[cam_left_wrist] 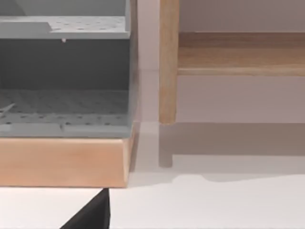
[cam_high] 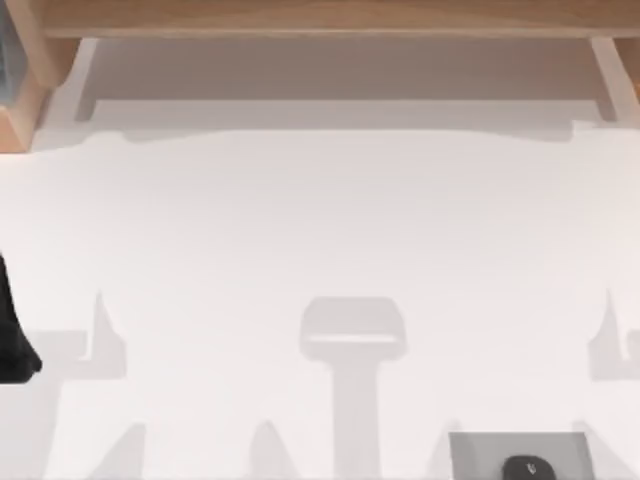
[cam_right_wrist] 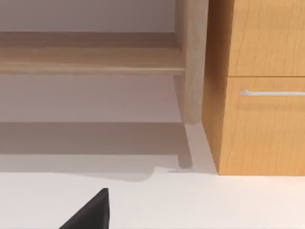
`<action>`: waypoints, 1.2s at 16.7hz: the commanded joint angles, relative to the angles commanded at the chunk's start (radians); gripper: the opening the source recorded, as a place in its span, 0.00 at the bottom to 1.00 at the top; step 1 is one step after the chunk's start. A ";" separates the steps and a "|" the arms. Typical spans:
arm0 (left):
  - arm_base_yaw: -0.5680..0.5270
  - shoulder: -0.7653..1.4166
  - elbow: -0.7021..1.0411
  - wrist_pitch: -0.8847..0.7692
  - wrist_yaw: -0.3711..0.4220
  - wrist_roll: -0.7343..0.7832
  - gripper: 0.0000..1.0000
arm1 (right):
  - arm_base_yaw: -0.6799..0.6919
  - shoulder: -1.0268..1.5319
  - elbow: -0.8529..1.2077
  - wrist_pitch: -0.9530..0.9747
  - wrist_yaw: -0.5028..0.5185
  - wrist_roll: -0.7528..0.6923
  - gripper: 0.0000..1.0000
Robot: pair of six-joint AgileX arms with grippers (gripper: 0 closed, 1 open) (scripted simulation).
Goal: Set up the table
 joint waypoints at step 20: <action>-0.332 1.133 1.212 -0.079 -0.319 0.003 1.00 | 0.000 0.000 0.000 0.000 0.000 0.000 1.00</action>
